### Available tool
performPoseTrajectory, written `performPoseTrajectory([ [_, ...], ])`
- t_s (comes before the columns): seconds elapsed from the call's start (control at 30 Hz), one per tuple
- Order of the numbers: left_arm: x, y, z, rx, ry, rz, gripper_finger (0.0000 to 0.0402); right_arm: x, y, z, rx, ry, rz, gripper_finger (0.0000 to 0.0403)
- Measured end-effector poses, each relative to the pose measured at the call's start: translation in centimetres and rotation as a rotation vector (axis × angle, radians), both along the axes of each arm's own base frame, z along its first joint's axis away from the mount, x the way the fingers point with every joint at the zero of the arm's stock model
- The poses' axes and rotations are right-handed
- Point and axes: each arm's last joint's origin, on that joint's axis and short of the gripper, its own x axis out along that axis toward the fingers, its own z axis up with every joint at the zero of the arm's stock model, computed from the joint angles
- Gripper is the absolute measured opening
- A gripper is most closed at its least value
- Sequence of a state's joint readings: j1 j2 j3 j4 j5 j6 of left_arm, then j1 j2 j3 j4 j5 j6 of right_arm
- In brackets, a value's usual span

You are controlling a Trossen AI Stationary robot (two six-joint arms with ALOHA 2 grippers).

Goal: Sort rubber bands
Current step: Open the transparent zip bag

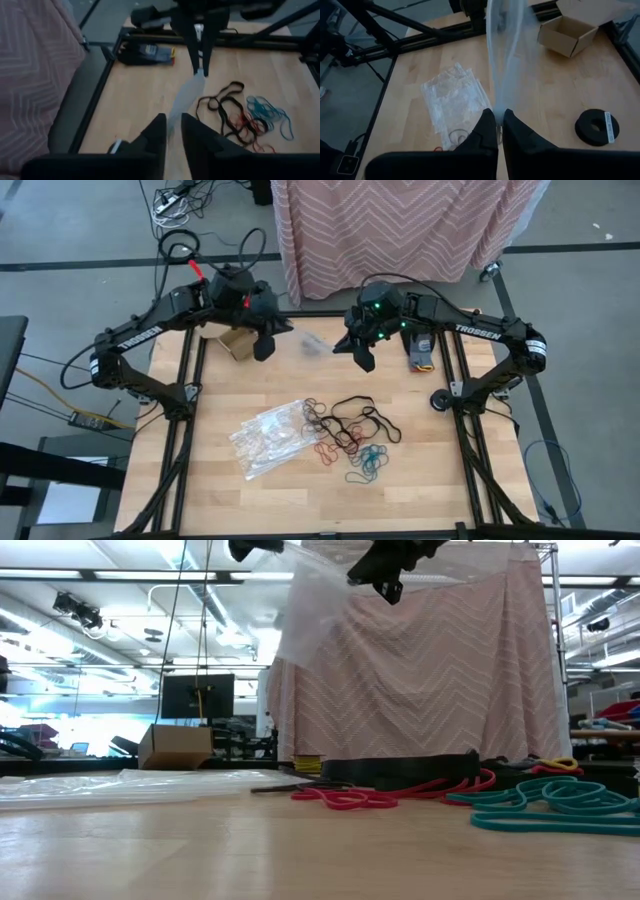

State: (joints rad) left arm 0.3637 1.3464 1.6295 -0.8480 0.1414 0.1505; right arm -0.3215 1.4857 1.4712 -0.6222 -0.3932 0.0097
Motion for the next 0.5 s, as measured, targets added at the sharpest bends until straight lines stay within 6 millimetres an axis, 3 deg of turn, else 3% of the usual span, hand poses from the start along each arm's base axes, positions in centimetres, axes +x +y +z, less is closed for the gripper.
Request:
performPoseTrajectory([
  [0.27,0.7,0.7,0.0,0.012,-0.037,0.029,0.0154,0.2,0.0,0.3,-0.013,-0.043,0.003,0.0005],
  [0.5,1.7,0.7,-0.4,0.004,-0.044,-0.053,0.0167,0.3,-0.1,0.5,-0.016,-0.059,0.006,0.0005],
])
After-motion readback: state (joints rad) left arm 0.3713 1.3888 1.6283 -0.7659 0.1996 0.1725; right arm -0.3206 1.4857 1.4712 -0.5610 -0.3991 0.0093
